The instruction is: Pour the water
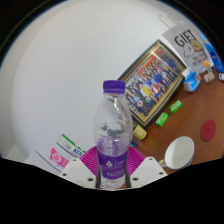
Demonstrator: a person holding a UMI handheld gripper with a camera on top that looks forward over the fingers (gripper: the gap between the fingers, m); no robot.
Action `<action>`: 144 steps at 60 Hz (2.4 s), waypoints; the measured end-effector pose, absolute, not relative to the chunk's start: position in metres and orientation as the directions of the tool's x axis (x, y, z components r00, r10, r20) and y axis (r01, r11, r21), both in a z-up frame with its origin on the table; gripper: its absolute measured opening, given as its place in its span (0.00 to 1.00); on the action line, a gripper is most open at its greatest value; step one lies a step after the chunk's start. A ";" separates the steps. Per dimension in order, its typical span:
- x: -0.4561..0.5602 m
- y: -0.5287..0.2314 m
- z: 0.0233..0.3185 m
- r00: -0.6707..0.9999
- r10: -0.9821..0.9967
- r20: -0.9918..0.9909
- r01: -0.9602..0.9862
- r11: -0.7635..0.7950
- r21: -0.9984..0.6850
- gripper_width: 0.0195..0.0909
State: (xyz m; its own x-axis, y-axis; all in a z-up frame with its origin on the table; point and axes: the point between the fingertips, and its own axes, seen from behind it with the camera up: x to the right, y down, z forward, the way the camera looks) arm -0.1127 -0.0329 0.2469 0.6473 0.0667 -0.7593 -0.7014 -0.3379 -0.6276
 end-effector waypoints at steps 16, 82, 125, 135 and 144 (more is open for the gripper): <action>-0.018 -0.023 0.286 0.966 0.066 -0.249 -0.237 -0.144 -0.961 0.19; 0.148 -0.025 0.082 0.993 -0.099 -0.061 -0.092 -0.352 -0.932 0.95; 0.084 -0.231 0.204 0.995 -0.097 0.016 -0.039 -0.542 -0.839 0.92; 0.079 -0.262 0.223 0.994 -0.099 0.036 -0.022 -0.533 -0.846 0.93; 0.079 -0.281 0.226 0.994 -0.103 0.038 -0.023 -0.532 -0.847 0.93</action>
